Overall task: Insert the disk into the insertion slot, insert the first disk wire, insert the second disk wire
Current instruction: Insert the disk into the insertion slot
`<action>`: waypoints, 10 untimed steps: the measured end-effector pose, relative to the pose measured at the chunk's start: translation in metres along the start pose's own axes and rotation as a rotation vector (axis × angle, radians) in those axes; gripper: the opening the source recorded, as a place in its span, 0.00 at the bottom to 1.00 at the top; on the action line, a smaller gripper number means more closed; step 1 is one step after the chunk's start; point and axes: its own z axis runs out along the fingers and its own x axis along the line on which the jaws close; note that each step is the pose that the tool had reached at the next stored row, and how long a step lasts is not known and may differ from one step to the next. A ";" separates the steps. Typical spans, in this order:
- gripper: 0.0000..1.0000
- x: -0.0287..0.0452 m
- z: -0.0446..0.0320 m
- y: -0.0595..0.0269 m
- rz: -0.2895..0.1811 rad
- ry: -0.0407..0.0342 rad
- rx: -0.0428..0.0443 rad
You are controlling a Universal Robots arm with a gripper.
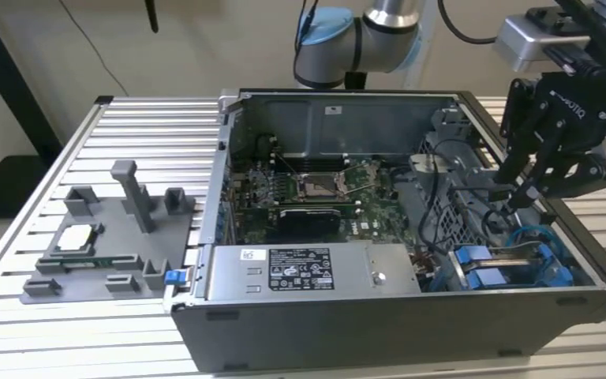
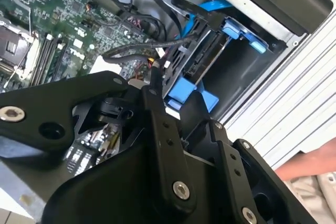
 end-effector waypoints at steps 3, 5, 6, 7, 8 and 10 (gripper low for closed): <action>1.00 -0.0046 0.0042 0.0021 -0.005 -0.0003 0.0110; 1.00 -0.0087 0.0062 0.0025 -0.008 -0.0006 0.0193; 1.00 -0.0106 0.0073 0.0027 -0.010 -0.0007 0.0232; 1.00 -0.0120 0.0086 0.0029 -0.011 -0.0007 0.0271; 1.00 -0.0130 0.0101 0.0033 -0.013 -0.0007 0.0312; 1.00 -0.0140 0.0121 0.0035 -0.015 -0.0002 0.0355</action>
